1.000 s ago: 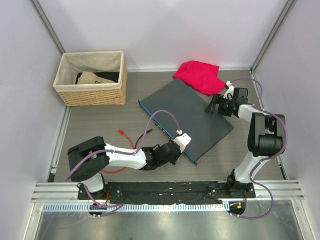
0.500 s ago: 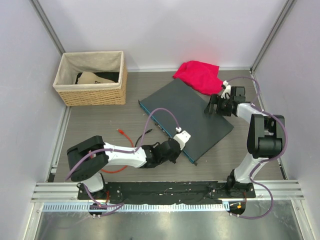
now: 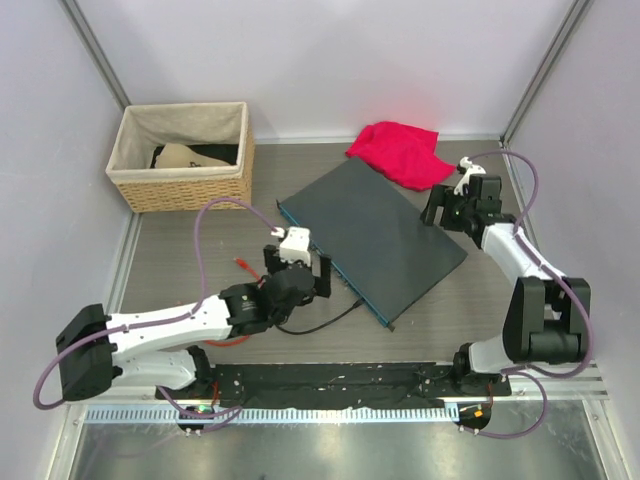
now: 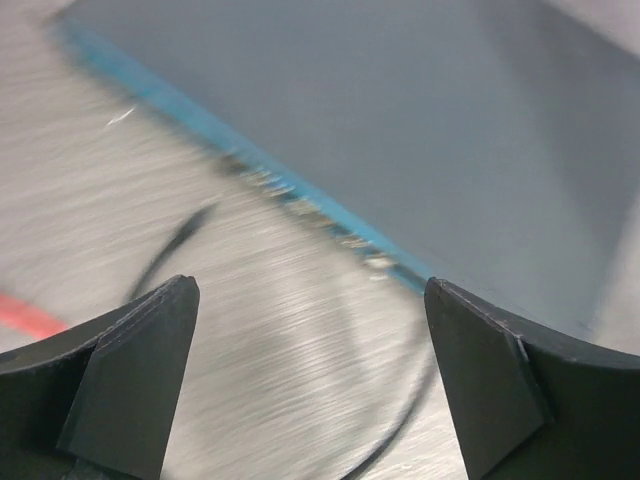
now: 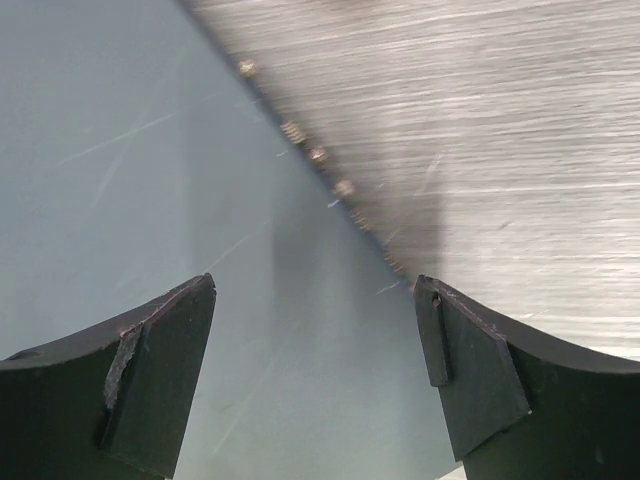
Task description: Insert the plug into the switch port
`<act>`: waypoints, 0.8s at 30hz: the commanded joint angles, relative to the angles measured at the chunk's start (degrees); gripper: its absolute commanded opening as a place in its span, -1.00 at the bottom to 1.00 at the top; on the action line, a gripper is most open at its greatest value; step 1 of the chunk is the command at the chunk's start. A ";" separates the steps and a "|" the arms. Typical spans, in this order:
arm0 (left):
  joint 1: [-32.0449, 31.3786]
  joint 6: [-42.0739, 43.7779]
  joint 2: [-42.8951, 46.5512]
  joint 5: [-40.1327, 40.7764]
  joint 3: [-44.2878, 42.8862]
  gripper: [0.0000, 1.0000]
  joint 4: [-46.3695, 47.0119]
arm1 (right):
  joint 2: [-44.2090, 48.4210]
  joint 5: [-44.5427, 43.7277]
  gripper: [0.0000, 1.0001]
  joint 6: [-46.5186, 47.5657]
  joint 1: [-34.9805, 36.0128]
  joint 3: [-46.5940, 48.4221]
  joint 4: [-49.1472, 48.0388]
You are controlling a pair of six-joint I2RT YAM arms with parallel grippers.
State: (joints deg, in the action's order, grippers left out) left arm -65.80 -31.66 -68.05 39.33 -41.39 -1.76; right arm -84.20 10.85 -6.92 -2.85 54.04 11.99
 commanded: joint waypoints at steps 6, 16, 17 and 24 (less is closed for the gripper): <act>17.33 -24.50 9.24 6.82 7.26 0.99 -22.33 | 10.28 -0.31 0.78 -2.22 9.17 -7.72 -8.37; 35.56 -26.88 8.65 -4.70 15.99 0.77 -6.53 | 11.61 3.56 0.77 -3.98 12.17 -10.71 -14.01; 36.26 -26.44 6.03 -5.66 15.55 0.72 -5.46 | 11.52 4.00 0.77 -4.24 12.17 -10.89 -14.27; 38.20 -25.12 -7.43 -9.09 9.84 0.44 -1.67 | 10.47 4.35 0.77 -4.25 12.34 -10.89 -15.15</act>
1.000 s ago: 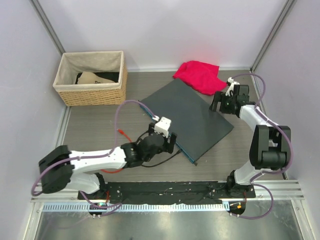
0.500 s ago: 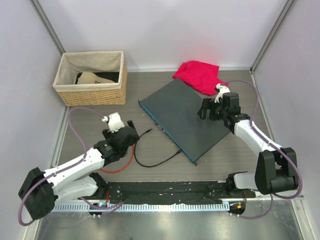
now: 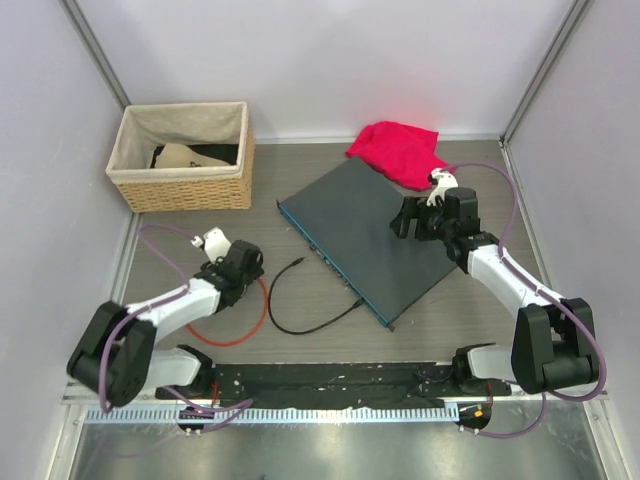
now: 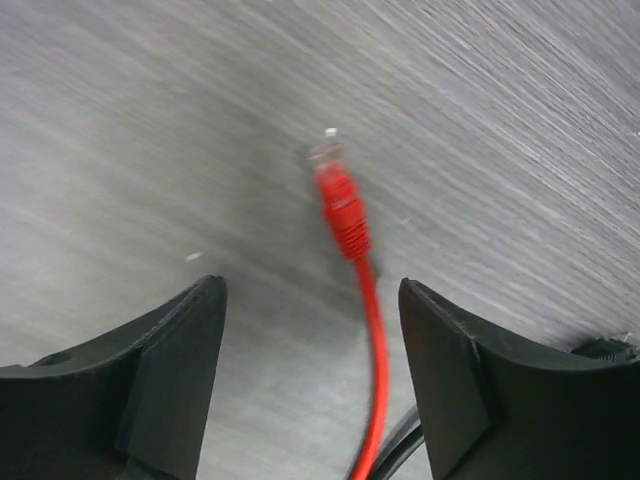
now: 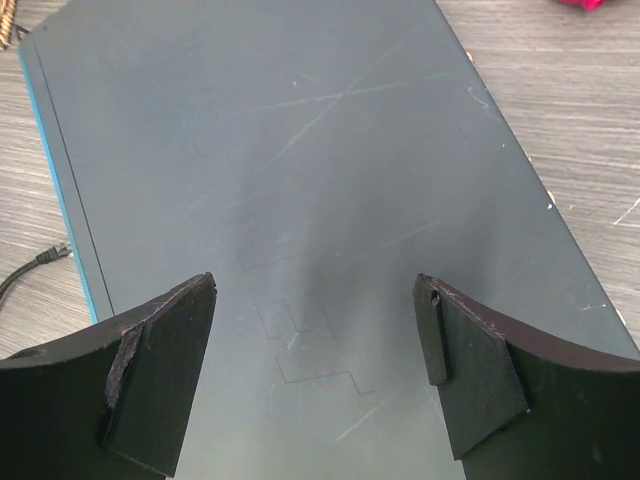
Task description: Insert the plug into the switch port
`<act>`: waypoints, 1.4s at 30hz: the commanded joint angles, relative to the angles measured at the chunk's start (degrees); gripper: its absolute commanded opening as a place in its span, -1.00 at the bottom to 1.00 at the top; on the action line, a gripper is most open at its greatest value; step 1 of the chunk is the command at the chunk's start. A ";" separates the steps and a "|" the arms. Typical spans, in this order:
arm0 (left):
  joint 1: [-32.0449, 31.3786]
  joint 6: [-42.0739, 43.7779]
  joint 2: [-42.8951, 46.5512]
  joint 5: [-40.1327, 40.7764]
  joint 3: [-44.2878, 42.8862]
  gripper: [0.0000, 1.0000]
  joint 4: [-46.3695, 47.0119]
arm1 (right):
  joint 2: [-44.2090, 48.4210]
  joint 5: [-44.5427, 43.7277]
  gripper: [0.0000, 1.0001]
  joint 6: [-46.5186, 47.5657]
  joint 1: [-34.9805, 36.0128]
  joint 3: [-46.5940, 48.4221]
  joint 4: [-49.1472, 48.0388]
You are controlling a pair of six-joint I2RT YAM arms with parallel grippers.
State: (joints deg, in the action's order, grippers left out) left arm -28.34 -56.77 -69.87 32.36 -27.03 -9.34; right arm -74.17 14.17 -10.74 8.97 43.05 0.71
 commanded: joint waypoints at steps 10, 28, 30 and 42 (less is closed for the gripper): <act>0.83 2.35 -4.15 -3.10 -5.67 -0.99 3.11 | 1.22 2.87 0.76 -0.16 2.19 0.55 -3.96; -20.93 30.48 13.18 -4.24 -14.63 -0.99 -6.57 | 7.55 3.49 0.69 -11.84 23.72 1.42 -1.86; -24.38 33.47 12.56 -2.67 -15.16 -1.00 -5.34 | 8.42 0.95 0.64 -15.52 25.21 1.86 -1.07; -41.26 50.62 6.68 7.01 -13.23 -1.00 7.84 | 7.90 3.93 0.40 -26.60 27.59 0.46 -5.54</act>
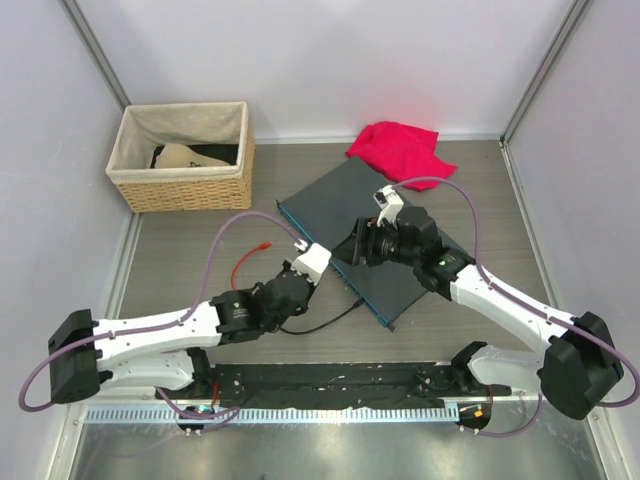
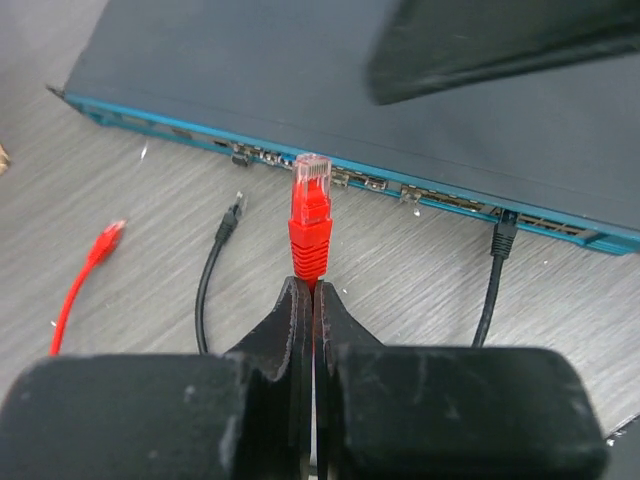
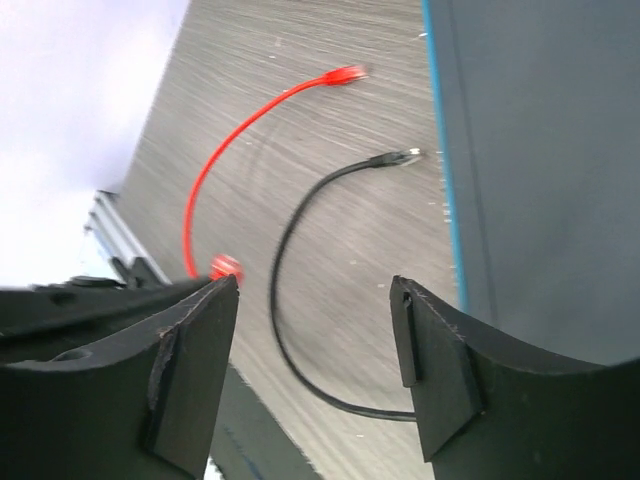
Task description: Insert the plug into the switch port
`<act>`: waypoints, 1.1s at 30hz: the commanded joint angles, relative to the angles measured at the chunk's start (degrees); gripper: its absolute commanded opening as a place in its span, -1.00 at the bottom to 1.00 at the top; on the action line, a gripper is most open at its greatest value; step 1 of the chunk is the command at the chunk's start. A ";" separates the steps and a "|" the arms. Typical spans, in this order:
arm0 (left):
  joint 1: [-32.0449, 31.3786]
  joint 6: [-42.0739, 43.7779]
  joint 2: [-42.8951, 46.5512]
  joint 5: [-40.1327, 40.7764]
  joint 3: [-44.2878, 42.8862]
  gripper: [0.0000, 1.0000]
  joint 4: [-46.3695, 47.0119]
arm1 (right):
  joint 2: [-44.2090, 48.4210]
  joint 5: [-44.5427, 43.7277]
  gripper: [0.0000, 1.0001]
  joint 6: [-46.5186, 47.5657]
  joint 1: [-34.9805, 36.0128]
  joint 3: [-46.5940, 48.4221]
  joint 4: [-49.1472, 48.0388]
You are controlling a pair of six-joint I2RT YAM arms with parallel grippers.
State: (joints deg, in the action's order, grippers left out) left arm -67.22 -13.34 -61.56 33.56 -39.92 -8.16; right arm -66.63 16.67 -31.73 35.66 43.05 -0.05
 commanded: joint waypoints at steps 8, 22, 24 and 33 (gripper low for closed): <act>-4.93 9.65 -5.23 7.04 -1.04 -1.00 10.27 | -1.13 2.67 0.26 -8.88 1.34 0.19 -7.33; -6.17 10.88 -8.05 9.24 -1.65 -1.00 12.21 | -5.35 5.39 0.00 -10.11 3.01 -0.16 -8.65; -6.17 10.88 -8.40 9.50 -1.74 -1.00 12.47 | -5.53 5.48 -0.02 -10.11 3.19 -0.33 -8.65; -6.08 10.80 -8.40 10.38 -1.56 -1.00 13.61 | -6.67 6.01 -0.26 -10.02 3.80 -1.03 -9.52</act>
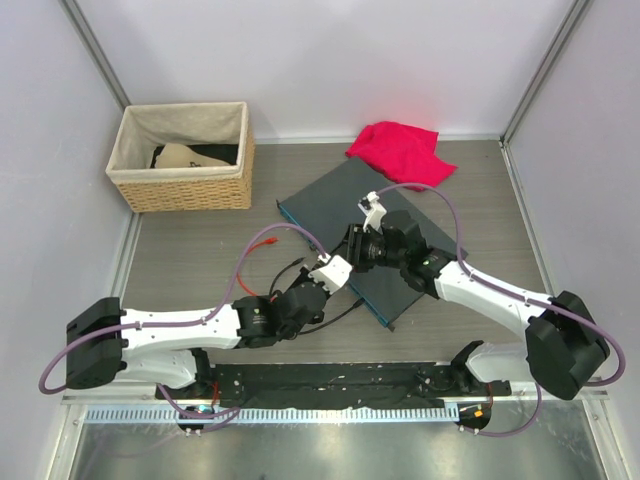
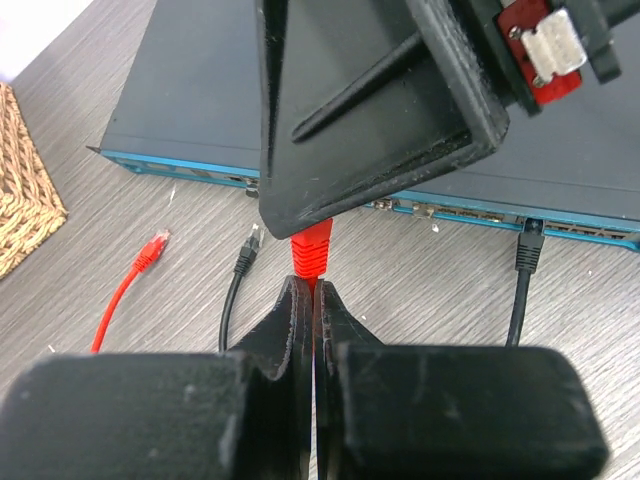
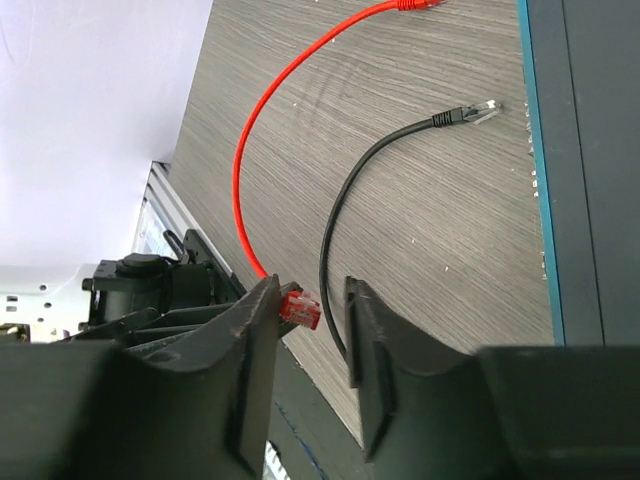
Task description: Insert the plug into the switch port
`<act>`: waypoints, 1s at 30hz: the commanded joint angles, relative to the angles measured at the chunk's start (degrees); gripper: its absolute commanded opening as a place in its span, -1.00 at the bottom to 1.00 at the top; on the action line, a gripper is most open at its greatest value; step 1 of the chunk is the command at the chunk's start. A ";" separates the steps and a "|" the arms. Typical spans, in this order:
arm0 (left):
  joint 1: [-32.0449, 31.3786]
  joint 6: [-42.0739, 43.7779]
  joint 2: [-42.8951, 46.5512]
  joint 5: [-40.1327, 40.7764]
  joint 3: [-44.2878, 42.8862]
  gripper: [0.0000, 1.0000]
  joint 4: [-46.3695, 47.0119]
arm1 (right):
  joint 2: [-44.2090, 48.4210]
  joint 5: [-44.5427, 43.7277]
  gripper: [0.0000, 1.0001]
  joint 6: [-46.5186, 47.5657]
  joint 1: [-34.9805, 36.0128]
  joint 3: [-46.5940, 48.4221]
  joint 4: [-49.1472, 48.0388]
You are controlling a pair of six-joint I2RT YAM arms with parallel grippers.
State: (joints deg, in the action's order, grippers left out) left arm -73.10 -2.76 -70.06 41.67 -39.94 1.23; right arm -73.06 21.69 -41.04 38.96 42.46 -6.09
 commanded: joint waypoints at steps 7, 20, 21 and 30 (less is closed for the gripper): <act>-0.29 -1.71 0.28 1.75 -1.01 -0.86 4.04 | 1.07 1.34 -0.98 1.22 0.50 -0.80 -4.11; 8.93 -11.55 15.82 -23.19 3.64 0.49 1.93 | 7.57 6.42 -0.98 12.47 0.33 -5.71 -12.88; 10.16 -12.00 16.62 -25.48 3.99 0.54 1.93 | 7.84 7.22 -0.98 12.65 0.41 -6.15 -14.03; 21.59 -20.52 20.49 -50.26 7.07 0.90 6.94 | 11.44 12.49 -0.98 13.70 0.42 -10.99 -25.72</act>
State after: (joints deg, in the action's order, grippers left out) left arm -54.15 -18.17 -50.22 5.69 -33.56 3.46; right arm -64.71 30.92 -29.36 39.16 32.18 -22.55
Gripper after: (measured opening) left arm 0.939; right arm 0.180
